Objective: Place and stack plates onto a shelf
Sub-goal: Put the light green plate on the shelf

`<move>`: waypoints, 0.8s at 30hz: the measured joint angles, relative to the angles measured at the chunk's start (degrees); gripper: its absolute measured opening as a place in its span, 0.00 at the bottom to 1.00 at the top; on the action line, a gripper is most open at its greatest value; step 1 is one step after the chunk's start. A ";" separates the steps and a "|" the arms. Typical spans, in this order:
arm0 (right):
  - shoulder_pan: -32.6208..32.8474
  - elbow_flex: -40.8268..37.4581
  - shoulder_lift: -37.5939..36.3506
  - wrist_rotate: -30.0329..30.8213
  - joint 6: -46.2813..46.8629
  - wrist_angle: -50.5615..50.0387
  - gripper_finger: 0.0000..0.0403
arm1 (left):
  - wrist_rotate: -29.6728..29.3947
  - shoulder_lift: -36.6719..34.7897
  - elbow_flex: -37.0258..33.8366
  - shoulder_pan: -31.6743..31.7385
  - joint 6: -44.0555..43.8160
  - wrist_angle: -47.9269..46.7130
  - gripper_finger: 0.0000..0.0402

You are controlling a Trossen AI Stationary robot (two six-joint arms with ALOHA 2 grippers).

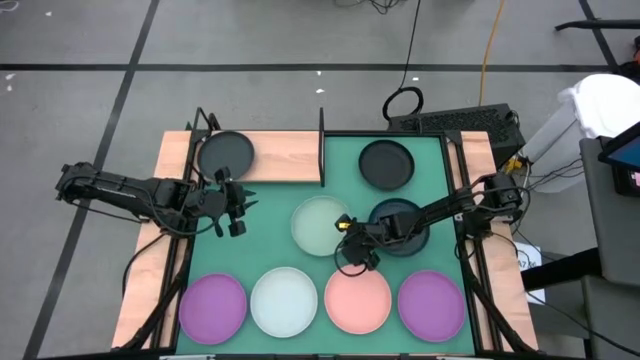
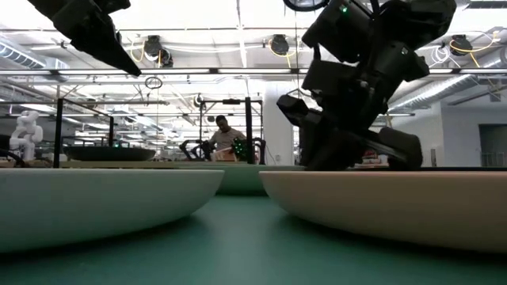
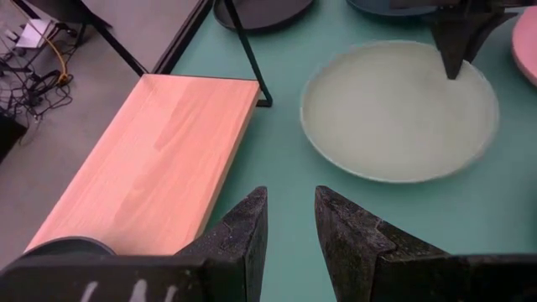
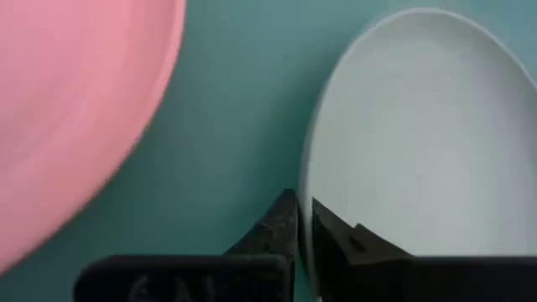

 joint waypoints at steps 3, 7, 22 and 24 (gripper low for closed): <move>0.10 -0.10 -0.08 1.33 -0.12 1.21 0.01 | -0.02 0.00 0.00 0.01 0.23 -0.02 0.27; 0.10 -0.10 -0.03 2.26 -1.98 1.74 0.01 | 0.00 0.00 0.00 0.01 0.45 -0.02 0.27; 2.37 1.36 -2.25 6.21 -1.09 1.96 0.00 | -0.01 0.00 0.00 0.01 0.73 0.07 0.27; 3.14 2.39 -2.48 7.86 -1.02 1.82 0.00 | -0.02 0.00 0.00 0.01 0.74 0.09 0.27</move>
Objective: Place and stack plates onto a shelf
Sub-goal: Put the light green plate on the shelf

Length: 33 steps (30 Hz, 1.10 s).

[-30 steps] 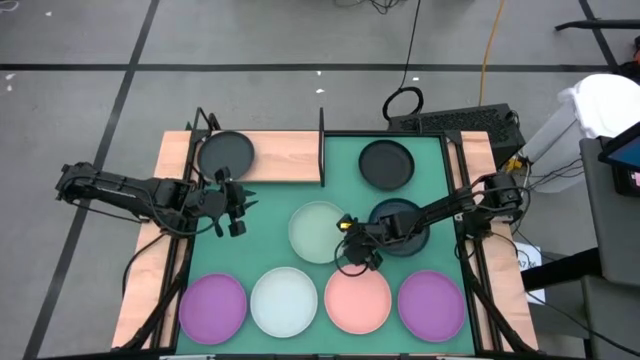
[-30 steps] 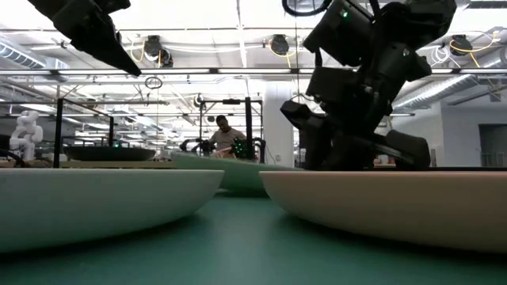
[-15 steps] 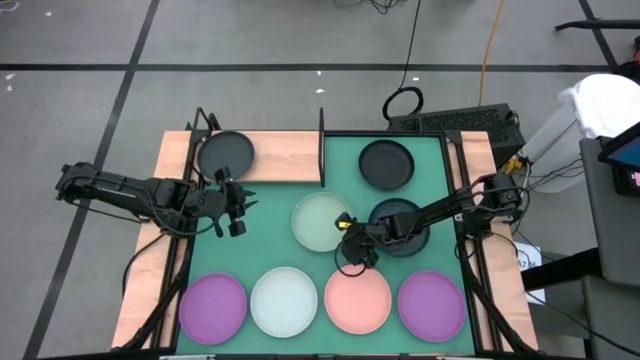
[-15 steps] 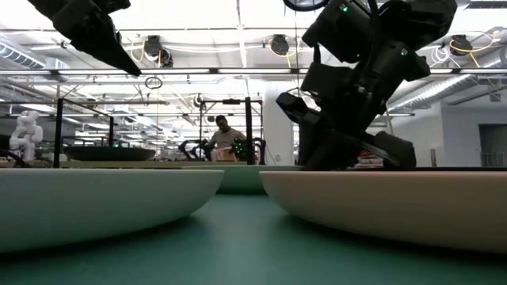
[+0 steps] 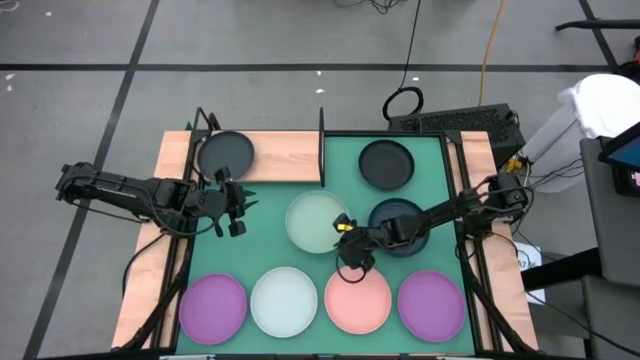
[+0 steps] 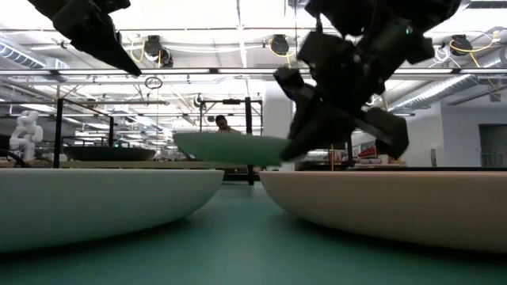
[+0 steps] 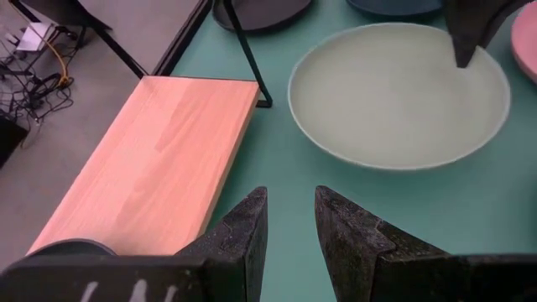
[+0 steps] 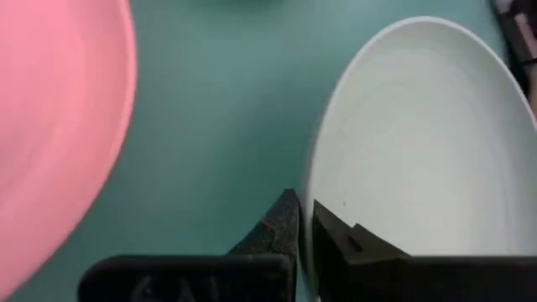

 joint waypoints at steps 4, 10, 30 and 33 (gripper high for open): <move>1.23 2.86 0.00 2.53 -0.30 -0.53 0.00 | 0.00 -0.02 -0.02 0.02 0.00 0.04 0.27; 2.36 7.42 0.00 2.65 -1.30 -2.88 0.00 | 0.00 0.00 -0.02 0.01 0.28 0.15 0.27; -0.41 22.07 0.00 11.33 -7.28 -11.17 0.00 | -11.95 -8.61 -0.04 -0.01 1.71 6.44 0.27; -1.68 22.88 0.00 11.18 -7.72 -10.80 0.00 | -14.16 -10.71 -0.04 0.02 0.97 6.32 0.27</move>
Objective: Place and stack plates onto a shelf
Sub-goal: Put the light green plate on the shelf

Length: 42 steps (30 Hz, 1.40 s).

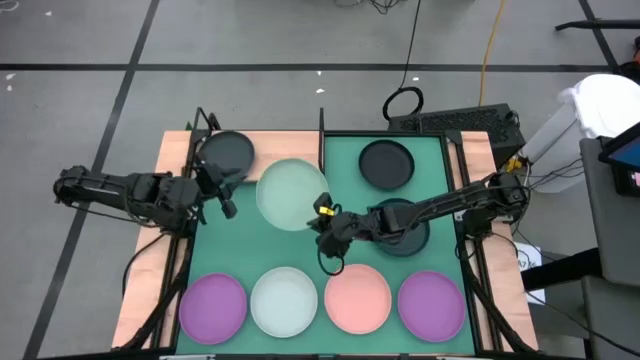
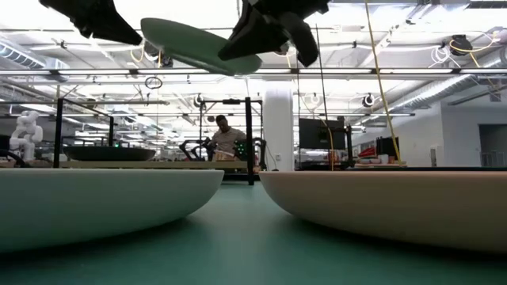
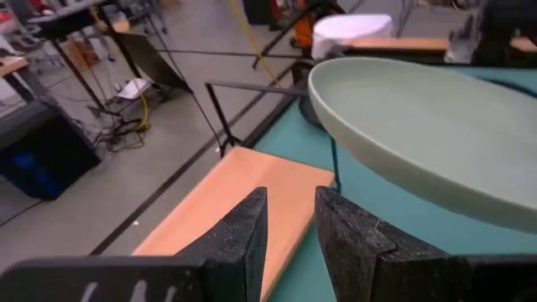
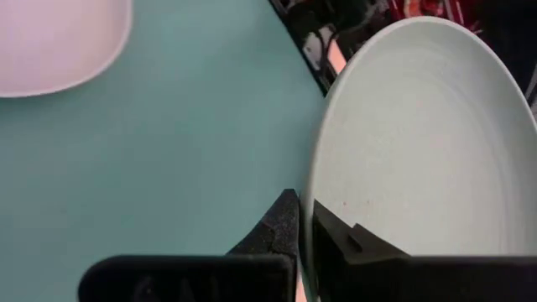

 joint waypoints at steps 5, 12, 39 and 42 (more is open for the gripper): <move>-2.96 1.39 0.00 0.01 -2.16 0.57 0.00 | -0.18 -1.07 0.00 -0.02 -0.65 -1.02 0.27; -7.55 3.57 0.00 -3.45 -4.33 4.42 0.00 | -0.33 -0.98 0.00 -0.02 -1.24 -1.12 0.27; -18.04 6.45 9.20 -15.01 -5.35 22.72 0.00 | -0.92 -1.03 0.02 -4.79 -0.65 0.16 0.27; -18.12 7.91 10.73 -14.97 -5.28 22.80 0.00 | -0.92 -1.03 0.02 -5.28 -0.63 0.15 0.27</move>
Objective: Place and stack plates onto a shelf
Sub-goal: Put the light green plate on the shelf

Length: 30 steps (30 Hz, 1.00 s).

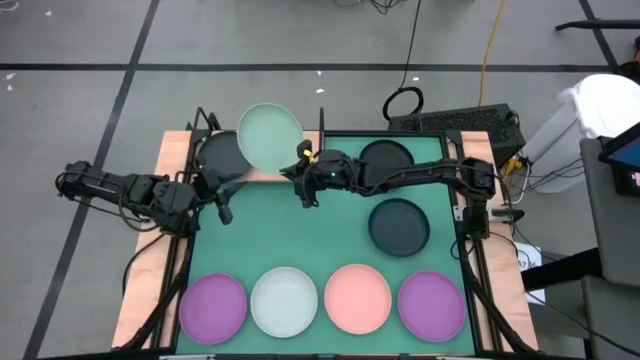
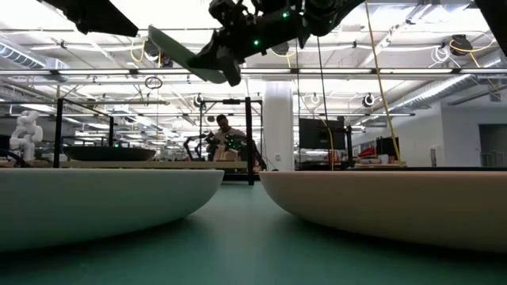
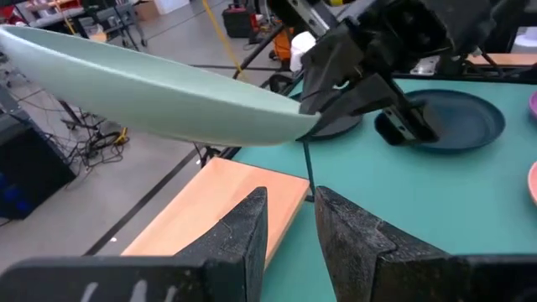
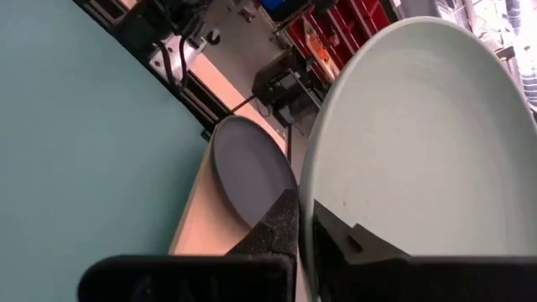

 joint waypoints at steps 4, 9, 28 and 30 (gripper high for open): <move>-0.68 0.28 1.18 -0.35 2.23 0.06 0.00 | 0.00 0.00 0.00 -0.06 0.29 0.04 0.27; -1.90 0.28 2.29 -1.43 3.85 0.01 0.00 | 0.00 0.00 0.00 -0.08 0.71 0.04 0.27; -5.45 0.17 4.51 -7.61 11.76 -1.44 0.00 | 0.00 -0.01 0.00 -0.10 0.97 0.11 0.27; -5.45 0.19 4.80 -7.59 12.16 -0.90 0.00 | 0.02 0.00 0.00 -0.10 0.99 0.10 0.27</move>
